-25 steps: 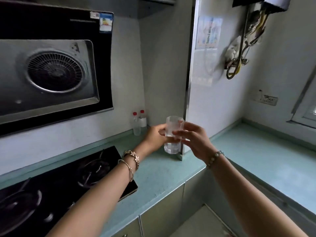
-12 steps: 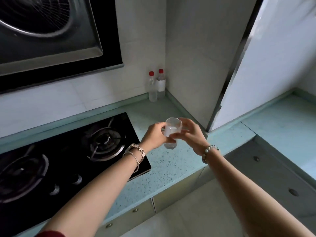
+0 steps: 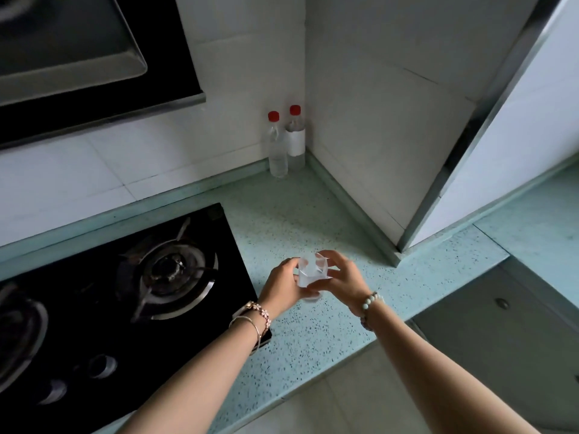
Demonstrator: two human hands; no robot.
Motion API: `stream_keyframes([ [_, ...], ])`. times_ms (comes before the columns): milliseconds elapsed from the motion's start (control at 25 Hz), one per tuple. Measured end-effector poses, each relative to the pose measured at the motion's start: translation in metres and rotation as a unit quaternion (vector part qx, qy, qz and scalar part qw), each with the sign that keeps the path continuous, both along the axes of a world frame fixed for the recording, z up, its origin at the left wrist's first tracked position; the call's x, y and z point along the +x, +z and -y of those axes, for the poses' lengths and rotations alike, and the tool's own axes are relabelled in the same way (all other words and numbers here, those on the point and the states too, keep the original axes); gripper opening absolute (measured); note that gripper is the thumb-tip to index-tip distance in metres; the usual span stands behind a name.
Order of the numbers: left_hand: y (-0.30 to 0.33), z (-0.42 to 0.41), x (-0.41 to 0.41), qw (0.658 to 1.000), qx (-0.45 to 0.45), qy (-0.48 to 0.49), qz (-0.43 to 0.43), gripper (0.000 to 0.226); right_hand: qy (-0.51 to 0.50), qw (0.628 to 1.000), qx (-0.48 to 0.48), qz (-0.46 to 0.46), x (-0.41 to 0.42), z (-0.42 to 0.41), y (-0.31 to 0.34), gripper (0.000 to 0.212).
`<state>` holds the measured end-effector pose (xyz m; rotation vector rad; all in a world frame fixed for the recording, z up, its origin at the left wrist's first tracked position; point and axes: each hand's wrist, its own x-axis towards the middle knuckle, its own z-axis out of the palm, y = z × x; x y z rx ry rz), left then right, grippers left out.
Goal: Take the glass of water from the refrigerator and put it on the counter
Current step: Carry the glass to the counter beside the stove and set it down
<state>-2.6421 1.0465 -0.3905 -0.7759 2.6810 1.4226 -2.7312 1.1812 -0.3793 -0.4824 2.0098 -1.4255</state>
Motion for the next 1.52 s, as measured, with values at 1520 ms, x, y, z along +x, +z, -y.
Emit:
stream_keyframes([
  [1520,0.339,0.009,0.113,0.745,0.502,0.154,-0.411,0.05,-0.005,0.869,-0.423,0.257,0.057,-0.012,0.318,0.045],
])
